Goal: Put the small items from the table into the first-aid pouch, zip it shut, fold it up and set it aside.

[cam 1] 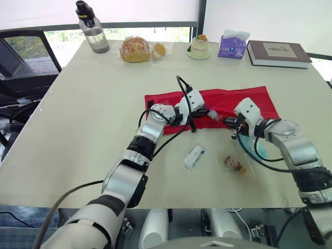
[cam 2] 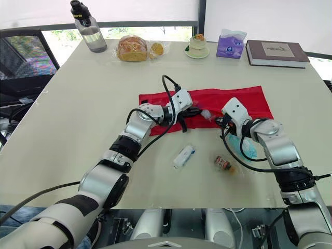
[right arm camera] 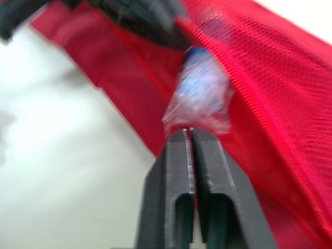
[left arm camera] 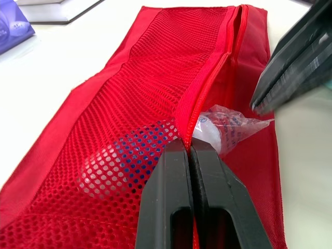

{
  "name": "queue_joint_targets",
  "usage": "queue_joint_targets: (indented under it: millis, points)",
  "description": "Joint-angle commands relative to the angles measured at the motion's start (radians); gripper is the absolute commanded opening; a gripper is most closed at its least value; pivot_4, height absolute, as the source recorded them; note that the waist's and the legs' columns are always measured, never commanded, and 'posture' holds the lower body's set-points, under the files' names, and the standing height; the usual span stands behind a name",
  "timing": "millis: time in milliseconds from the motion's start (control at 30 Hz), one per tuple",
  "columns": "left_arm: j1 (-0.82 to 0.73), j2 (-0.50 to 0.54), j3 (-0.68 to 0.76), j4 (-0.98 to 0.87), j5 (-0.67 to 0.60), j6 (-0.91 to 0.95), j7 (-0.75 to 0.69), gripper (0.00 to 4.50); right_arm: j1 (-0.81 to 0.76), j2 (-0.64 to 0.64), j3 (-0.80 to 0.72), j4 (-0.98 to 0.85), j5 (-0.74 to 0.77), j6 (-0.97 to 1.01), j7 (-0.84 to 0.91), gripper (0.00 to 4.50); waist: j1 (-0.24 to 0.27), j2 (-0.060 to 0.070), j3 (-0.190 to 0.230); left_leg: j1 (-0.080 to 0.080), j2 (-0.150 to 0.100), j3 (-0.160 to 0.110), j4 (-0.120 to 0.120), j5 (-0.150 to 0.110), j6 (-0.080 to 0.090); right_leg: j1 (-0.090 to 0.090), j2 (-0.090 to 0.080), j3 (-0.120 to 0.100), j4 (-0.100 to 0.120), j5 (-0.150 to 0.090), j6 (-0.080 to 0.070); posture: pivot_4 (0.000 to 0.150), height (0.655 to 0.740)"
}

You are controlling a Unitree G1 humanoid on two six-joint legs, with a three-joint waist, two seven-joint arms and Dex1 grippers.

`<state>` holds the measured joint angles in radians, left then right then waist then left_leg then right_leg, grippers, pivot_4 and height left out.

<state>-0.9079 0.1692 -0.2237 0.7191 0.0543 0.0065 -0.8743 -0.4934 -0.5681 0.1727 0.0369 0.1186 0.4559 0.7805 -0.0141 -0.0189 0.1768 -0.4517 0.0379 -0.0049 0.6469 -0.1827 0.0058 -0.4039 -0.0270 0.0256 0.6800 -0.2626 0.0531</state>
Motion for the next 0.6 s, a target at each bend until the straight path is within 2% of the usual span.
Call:
queue_joint_targets:
  millis: [33,200,600]
  points:
    - [-0.028,-0.003,0.010,-0.010,-0.016,-0.026,-0.013,0.00,-0.040,0.023,0.002,0.026,-0.030,-0.070,-0.021,0.06,0.000,0.000,0.000,0.000,0.000,0.000,0.000,0.000,0.000,0.000,0.000,0.000,0.000,0.000,0.000,0.150,0.7400]
    - [-0.029,0.000,-0.001,-0.016,-0.010,-0.035,-0.033,0.00,-0.098,0.056,0.066,0.119,-0.128,-0.161,-0.054,0.06,0.000,0.000,0.000,0.000,0.000,0.000,0.000,0.000,0.000,0.000,0.000,0.000,0.000,0.000,0.000,0.150,0.7400]
    - [0.000,0.000,-0.006,-0.048,-0.011,-0.028,-0.047,0.00,-0.210,0.215,0.097,0.272,-0.180,-0.256,-0.078,0.06,0.000,0.000,0.000,0.000,0.000,0.000,0.000,0.000,0.000,0.000,0.000,0.000,0.001,0.000,0.000,0.150,0.7400]
